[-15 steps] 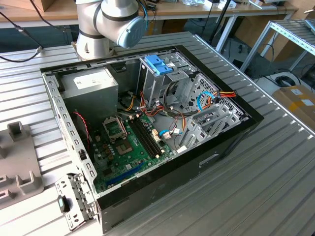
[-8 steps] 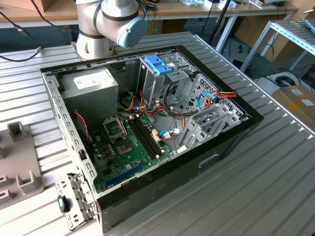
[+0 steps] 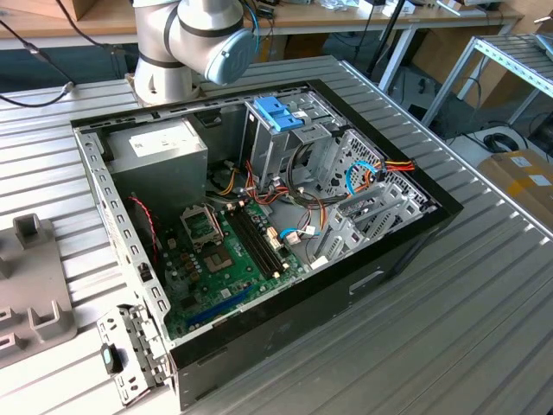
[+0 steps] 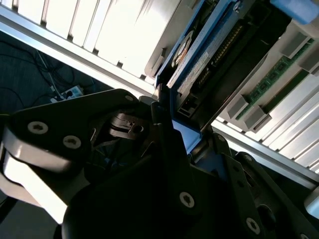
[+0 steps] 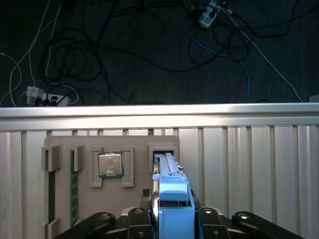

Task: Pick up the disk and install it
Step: 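Pick up the disk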

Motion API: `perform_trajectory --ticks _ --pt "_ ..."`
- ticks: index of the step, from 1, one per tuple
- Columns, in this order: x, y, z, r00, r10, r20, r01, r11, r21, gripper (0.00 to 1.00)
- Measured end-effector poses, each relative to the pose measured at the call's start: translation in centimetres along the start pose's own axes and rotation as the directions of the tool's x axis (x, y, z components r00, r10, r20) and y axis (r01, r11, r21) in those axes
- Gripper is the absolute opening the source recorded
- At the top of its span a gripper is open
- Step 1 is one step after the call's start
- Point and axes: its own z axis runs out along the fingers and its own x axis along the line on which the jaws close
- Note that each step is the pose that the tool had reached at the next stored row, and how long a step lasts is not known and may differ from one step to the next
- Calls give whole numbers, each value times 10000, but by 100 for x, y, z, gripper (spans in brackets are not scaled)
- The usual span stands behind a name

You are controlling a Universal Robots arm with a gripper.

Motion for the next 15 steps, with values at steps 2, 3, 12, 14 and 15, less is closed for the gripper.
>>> perform_trajectory --ticks 2,3,12,14,15 --pt "0 0 -10 10000 0 -1 0 10000 -1 37" --pt "0 0 -14 10000 0 -1 0 10000 0 37" --pt "-2 3 -71 10000 0 0 0 10000 0 37" --pt "-2 3 -85 10000 0 0 0 10000 -1 37" --pt "-2 3 -91 10000 0 0 0 10000 0 37"
